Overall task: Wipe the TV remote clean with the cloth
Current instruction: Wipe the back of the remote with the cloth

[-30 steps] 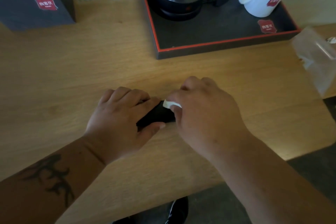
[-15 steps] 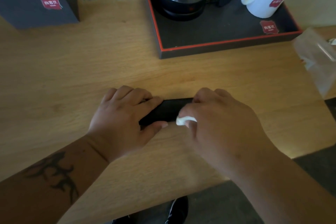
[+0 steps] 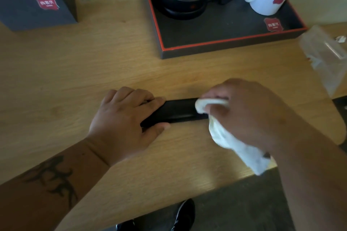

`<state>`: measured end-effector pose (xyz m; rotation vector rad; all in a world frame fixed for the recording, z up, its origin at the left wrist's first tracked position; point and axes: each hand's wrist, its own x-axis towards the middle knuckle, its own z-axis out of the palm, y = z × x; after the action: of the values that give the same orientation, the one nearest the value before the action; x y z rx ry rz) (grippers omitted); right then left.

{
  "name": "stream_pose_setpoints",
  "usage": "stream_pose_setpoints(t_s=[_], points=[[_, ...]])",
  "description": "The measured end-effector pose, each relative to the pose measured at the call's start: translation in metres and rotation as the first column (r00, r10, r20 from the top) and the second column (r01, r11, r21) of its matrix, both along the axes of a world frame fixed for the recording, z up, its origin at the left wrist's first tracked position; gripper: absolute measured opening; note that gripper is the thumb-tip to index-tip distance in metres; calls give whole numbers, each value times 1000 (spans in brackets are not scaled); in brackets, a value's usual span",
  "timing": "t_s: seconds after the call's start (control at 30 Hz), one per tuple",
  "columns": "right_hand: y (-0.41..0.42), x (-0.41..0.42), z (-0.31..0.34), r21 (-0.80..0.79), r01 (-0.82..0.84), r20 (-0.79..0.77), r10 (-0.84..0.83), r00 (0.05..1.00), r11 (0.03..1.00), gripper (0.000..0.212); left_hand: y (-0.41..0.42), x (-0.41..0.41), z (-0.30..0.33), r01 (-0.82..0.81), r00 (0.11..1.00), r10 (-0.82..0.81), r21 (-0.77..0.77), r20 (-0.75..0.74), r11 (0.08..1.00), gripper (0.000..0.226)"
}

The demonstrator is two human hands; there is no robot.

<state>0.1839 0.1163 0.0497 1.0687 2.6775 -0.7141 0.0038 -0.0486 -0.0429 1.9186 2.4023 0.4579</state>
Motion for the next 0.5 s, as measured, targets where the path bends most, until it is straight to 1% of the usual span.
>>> stream_pose_setpoints(t_s=[0.07, 0.1, 0.13, 0.2, 0.23, 0.27, 0.37, 0.5], points=[[16, -8, -2, -28, 91, -116, -94, 989, 995, 18, 0, 0, 0, -5, 1000, 5, -4, -2, 1000, 58], [16, -17, -5, -12, 89, -155, -90, 984, 996, 18, 0, 1, -1, -8, 1000, 8, 1, -6, 1000, 58], [11, -27, -9, 14, 50, -167, -47, 985, 999, 17, 0, 1, -1, -12, 1000, 12, 9, -9, 1000, 57], [-3, -38, -21, 87, -92, -133, 103, 986, 992, 20, 1, 2, -2, -16, 1000, 16, 25, -16, 1000, 56], [-8, -39, -27, 136, -133, -113, 149, 982, 982, 24, 2, 2, -2, -18, 1000, 19, 23, -22, 1000, 56], [-9, -35, -32, 174, -125, -107, 145, 984, 977, 28, 2, 2, -2, -20, 999, 21, 15, -26, 1000, 56], [-8, -13, -40, 236, 12, -142, 22, 990, 972, 31, 2, 2, 0, -21, 1000, 20, -17, -23, 1000, 60], [-23, 14, -44, 256, 204, -179, -162, 970, 945, 30, 1, 2, 1, -21, 1000, 21, -38, -7, 999, 61]])
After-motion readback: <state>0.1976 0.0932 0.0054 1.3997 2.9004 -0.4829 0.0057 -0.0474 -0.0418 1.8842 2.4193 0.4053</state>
